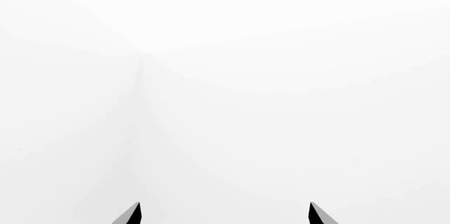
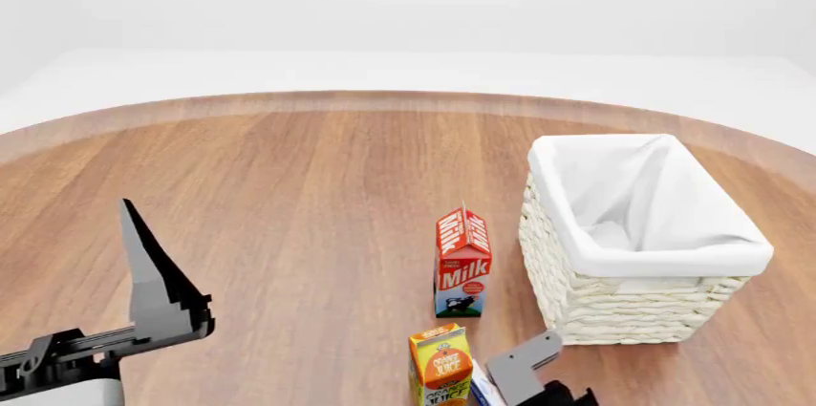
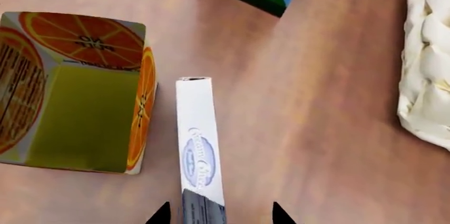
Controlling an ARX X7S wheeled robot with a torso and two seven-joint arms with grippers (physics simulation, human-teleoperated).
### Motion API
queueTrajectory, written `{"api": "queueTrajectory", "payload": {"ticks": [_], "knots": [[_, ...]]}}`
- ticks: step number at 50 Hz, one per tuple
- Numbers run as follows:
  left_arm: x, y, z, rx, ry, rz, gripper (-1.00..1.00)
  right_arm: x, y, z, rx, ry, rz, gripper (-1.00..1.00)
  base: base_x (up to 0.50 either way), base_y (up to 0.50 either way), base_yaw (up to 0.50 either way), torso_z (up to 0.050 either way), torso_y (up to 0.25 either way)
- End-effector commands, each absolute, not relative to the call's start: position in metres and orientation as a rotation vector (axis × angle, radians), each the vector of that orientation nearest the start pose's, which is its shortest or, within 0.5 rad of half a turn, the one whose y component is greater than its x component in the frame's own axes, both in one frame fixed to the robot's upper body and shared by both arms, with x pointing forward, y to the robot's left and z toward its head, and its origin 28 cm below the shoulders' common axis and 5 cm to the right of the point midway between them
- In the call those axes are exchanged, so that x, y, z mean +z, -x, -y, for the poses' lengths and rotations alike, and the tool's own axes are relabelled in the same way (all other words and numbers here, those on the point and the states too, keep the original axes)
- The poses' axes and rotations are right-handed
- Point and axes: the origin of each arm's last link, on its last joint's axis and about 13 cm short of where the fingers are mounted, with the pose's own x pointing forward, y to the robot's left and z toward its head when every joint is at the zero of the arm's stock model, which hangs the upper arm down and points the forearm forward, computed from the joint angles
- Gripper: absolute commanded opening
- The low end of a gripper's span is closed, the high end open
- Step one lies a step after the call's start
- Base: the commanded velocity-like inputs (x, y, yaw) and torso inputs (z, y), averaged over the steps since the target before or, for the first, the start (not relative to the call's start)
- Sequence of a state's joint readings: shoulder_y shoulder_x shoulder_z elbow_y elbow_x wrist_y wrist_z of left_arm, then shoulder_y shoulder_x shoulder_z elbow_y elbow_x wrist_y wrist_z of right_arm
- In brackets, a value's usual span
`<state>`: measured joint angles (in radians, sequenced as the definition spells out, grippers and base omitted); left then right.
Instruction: Pick up the cream cheese box and the butter, and put them in the basket.
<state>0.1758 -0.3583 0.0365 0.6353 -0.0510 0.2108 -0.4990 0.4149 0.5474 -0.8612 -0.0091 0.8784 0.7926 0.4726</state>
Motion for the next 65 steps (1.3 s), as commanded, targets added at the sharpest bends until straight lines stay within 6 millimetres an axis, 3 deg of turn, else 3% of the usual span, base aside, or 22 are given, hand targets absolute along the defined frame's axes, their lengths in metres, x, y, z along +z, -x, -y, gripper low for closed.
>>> {"api": "queueTrajectory", "payload": {"ticks": [1, 22, 30, 35, 37, 38, 51, 65], "knots": [[0.133, -0.162, -0.242, 0.263, -0.081, 0.694, 1.00, 0.009, -0.202, 0.100, 0.329, 0.369, -0.838, -1.00, 0.00, 0.00, 0.00, 0.000, 0.000], [0.133, -0.162, -0.242, 0.261, -0.079, 0.693, 1.00, 0.016, -0.205, 0.103, 0.302, 0.389, -0.809, -1.00, 0.00, 0.00, 0.00, 0.000, 0.000], [0.133, -0.162, -0.242, 0.261, -0.078, 0.694, 1.00, 0.036, -0.200, 0.106, 0.278, 0.395, -0.712, -1.00, 0.00, 0.00, 0.00, 0.000, 0.000], [0.134, -0.161, -0.242, 0.261, -0.078, 0.695, 1.00, 0.066, -0.191, 0.108, 0.251, 0.392, -0.598, -1.00, 0.00, 0.00, 0.00, 0.000, 0.002], [0.134, -0.161, -0.242, 0.261, -0.078, 0.695, 1.00, 0.067, -0.191, 0.108, 0.251, 0.392, -0.599, -1.00, 0.00, 0.00, 0.00, 0.000, 0.000], [0.134, -0.161, -0.242, 0.262, -0.079, 0.697, 1.00, 0.079, -0.182, 0.108, 0.252, 0.391, -0.553, -1.00, 0.00, 0.00, 0.00, 0.000, 0.000], [0.135, -0.160, -0.242, 0.263, -0.080, 0.701, 1.00, 0.105, -0.160, 0.113, 0.241, 0.378, -0.473, -1.00, 0.00, 0.00, 0.00, 0.000, 0.000], [0.137, -0.159, -0.243, 0.269, -0.082, 0.707, 1.00, 0.135, -0.151, 0.119, 0.170, 0.429, -0.317, -1.00, 0.00, 0.00, 0.00, 0.000, 0.001]]}}
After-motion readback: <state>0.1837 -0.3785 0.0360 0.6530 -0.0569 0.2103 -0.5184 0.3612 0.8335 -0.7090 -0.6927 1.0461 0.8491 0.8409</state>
